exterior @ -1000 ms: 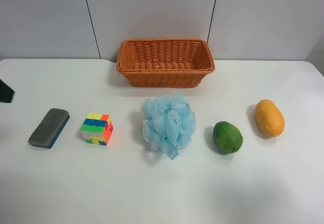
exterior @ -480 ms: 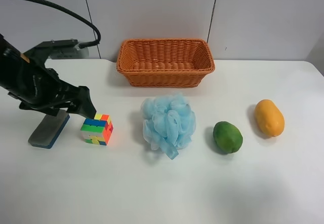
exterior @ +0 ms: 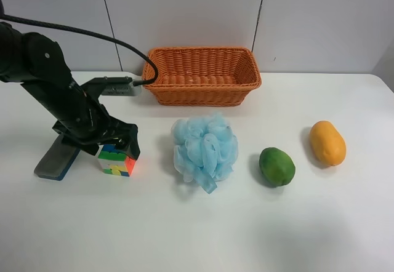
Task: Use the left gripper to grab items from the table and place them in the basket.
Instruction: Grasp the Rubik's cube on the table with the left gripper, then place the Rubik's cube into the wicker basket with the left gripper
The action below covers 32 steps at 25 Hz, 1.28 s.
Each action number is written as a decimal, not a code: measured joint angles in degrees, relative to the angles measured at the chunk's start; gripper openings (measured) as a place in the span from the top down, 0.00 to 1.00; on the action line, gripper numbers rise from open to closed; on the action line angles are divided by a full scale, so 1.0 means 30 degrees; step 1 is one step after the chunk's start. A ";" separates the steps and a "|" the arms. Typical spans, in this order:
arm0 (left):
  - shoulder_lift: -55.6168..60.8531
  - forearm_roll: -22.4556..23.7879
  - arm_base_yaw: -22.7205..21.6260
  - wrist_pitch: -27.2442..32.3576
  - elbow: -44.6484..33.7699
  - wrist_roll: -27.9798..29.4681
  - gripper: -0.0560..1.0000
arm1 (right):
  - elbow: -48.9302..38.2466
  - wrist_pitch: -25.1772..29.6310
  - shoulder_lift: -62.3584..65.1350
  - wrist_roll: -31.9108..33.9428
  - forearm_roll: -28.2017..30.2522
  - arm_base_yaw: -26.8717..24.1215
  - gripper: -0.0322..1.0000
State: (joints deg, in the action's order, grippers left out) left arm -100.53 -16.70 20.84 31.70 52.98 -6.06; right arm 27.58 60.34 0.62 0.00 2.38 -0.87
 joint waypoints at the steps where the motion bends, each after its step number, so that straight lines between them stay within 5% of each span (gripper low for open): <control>1: -0.0436 -0.0016 0.0000 -0.0193 0.0016 -0.0019 0.10 | 0.0000 0.0000 0.0000 0.0000 0.0000 0.0000 0.01; 10: -0.2539 -0.0079 0.0000 -0.1715 0.0055 -0.0174 0.12 | 0.0000 0.0000 0.0000 0.0000 0.0000 0.0000 0.01; 14: -0.2667 -0.0103 0.0000 -0.1809 0.0055 -0.0265 0.41 | 0.0000 0.0000 0.0000 0.0000 0.0000 0.0000 0.01; 32: -0.1797 -0.0076 0.0000 -0.0401 0.0709 -0.0349 0.41 | 0.0000 0.0000 0.0000 0.0000 0.0000 0.0000 0.01</control>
State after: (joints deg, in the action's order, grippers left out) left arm -105.92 -16.93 20.84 30.50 55.11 -7.10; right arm 27.58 60.34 0.62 0.00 2.38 -0.87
